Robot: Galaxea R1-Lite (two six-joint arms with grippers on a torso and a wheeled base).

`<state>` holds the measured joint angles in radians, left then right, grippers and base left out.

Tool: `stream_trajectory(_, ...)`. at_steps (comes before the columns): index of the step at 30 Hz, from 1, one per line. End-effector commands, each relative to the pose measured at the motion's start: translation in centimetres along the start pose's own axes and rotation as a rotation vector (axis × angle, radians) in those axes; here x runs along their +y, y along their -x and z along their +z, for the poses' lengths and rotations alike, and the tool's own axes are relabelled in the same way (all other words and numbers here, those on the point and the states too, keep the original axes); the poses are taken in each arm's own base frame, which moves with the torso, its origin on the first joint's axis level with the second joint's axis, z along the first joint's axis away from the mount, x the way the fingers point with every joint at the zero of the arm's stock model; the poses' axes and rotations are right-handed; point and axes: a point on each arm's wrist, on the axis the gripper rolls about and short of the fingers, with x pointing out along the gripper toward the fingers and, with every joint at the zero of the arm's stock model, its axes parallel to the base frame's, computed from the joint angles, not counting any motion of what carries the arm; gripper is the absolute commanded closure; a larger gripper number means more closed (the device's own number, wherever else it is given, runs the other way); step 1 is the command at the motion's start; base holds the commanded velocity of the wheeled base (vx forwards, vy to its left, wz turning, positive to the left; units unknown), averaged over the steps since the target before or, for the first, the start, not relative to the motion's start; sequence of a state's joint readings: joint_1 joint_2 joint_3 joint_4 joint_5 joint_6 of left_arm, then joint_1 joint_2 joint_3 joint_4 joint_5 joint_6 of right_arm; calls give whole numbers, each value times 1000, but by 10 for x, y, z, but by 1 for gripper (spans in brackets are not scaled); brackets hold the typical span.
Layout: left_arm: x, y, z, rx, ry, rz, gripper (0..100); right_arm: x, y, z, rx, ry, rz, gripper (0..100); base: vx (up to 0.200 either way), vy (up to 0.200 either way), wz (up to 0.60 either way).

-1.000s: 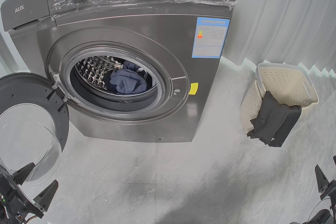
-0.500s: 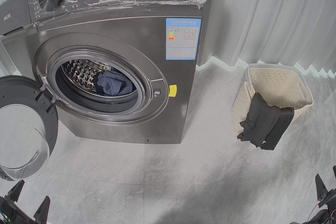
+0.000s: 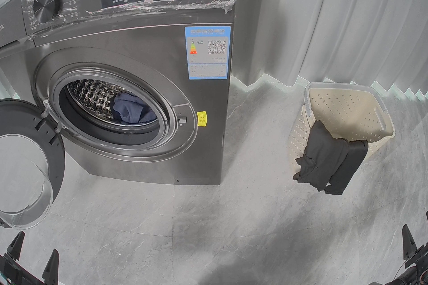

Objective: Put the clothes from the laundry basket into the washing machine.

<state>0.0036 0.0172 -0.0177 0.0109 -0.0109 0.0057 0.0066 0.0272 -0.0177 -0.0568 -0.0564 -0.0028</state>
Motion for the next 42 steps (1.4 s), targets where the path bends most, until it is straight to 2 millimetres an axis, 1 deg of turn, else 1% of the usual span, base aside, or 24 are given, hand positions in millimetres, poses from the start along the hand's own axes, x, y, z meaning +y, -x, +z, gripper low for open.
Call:
stream_trajectory(1,0,0,-5,-1,3,-2,0,0,1,-5,-8,-14,1,0,0,0,0)
stream_trajectory(7,0,0,-5,-1,7,-2,0,0,1,-5,-8,-75,-11,0,0,-167,0)
stream_trajectory(9,0,0,-5,-1,7,-2,0,1,1,-5,-6,-59,25,0,0,-200,0)
stream_trajectory(10,0,0,-4,-3,7,-2,0,2,1,-5,-5,-27,90,0,0,-200,0)
stream_trajectory(11,0,0,-4,-3,7,-2,0,3,1,-5,-6,-13,117,0,0,-200,0)
stream_trajectory(12,0,0,-4,-3,7,-2,0,3,1,-5,-8,-8,113,0,0,-200,0)
stream_trajectory(14,0,0,-4,-3,6,-2,0,2,1,-5,-9,15,82,0,0,-200,0)
stream_trajectory(17,0,0,-4,-3,6,-2,0,-1,1,-5,-4,80,-65,0,0,-200,0)
stream_trajectory(18,0,0,-4,-3,7,-2,0,-2,1,-5,-2,83,-108,0,0,-200,0)
stream_trajectory(20,0,0,-4,-3,9,-2,0,-3,1,-5,0,60,-139,0,0,-200,0)
stream_trajectory(22,0,0,-5,-1,7,-2,0,-2,1,-5,-5,17,-99,0,0,-200,0)
stream_trajectory(24,0,0,-4,-3,7,-2,0,2,1,-9,34,-17,62,0,0,-200,0)
stream_trajectory(25,0,0,-5,-1,7,-2,0,2,1,-10,42,-16,76,0,0,-200,0)
stream_trajectory(26,0,0,-4,-3,4,-2,0,3,3,-12,86,18,124,0,0,-200,0)
stream_trajectory(30,0,0,-4,-3,4,-2,0,2,2,-11,73,6,76,0,0,-200,0)
stream_trajectory(42,0,0,-4,-3,7,-2,0,2,1,-11,51,10,78,0,0,-200,0)
